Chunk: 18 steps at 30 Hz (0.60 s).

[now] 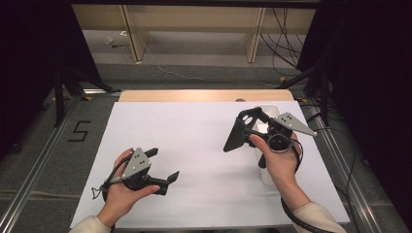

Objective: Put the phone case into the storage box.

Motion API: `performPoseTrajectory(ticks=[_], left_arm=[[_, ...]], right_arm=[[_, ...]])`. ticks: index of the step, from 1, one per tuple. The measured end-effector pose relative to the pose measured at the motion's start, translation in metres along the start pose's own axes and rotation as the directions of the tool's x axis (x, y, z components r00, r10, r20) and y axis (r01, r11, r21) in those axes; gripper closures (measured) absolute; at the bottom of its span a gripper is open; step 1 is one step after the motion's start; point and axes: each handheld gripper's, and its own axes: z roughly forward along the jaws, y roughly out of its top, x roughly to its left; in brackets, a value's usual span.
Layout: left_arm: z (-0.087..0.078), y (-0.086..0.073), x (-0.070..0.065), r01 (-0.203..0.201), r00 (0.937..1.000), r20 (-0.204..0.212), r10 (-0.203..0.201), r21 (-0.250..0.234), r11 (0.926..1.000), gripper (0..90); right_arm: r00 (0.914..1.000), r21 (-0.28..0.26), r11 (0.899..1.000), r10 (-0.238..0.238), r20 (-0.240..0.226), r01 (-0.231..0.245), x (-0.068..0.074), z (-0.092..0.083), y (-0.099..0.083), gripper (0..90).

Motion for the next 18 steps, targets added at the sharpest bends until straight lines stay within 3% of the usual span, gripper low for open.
performPoseTrajectory(ticks=[18], left_arm=[[-0.0001, 0.0001, 0.0, 0.001, 1.0, 0.0, -0.001, -0.002, 1.0, 0.0]], right_arm=[[0.9999, -0.016, 1.0, 0.005, 0.016, -0.005, -0.005, -0.0034, 0.0048, 15.9]])
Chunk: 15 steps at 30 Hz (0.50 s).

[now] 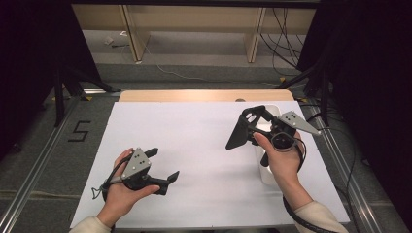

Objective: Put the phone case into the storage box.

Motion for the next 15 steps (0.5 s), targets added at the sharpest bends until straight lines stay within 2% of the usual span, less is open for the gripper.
performPoseTrajectory(ticks=[15], left_arm=[[0.0, -0.0001, 0.0003, 0.002, 1.0, -0.003, -0.002, 0.0, 1.0, 0.0]], right_arm=[[0.9999, -0.012, 1.0, 0.004, 0.016, -0.003, -0.0049, -0.0036, 0.0048, 15.9]])
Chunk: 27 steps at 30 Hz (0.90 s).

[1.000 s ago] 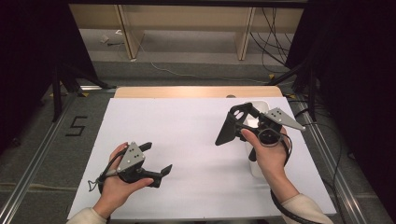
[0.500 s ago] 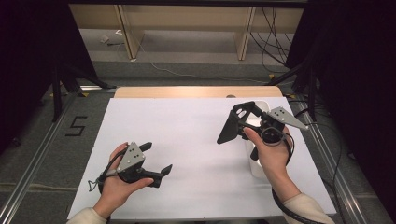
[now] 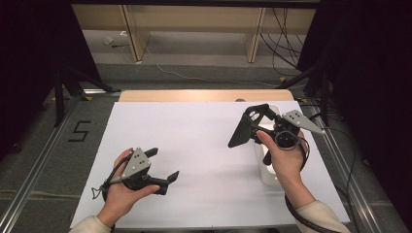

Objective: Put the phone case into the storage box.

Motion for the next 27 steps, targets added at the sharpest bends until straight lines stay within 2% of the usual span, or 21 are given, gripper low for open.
performPoseTrajectory(ticks=[27], left_arm=[[0.0, 0.0002, 0.0001, -0.003, 1.0, 0.0, 0.003, -0.001, 1.0, 0.0]], right_arm=[[0.9997, -0.024, 1.0, 0.012, 0.021, -0.011, -0.0066, -0.004, 0.0059, 16.0]])
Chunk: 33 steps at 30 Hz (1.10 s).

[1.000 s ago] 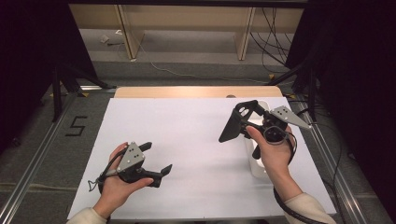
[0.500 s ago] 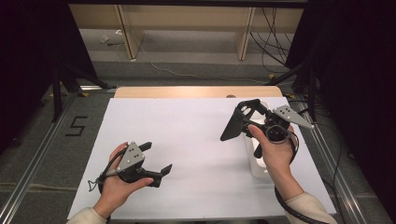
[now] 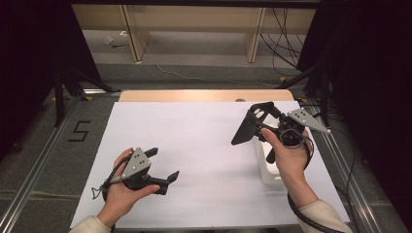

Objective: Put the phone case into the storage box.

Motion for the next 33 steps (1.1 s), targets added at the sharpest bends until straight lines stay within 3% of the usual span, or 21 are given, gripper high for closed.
performPoseTrajectory(ticks=[33], left_arm=[[0.0, 0.0, 0.0, 0.006, 1.0, -0.004, -0.006, -0.002, 1.0, 0.0]], right_arm=[[0.9993, -0.022, 1.0, 0.002, 0.037, -0.001, -0.011, -0.005, 0.006, 16.0]])
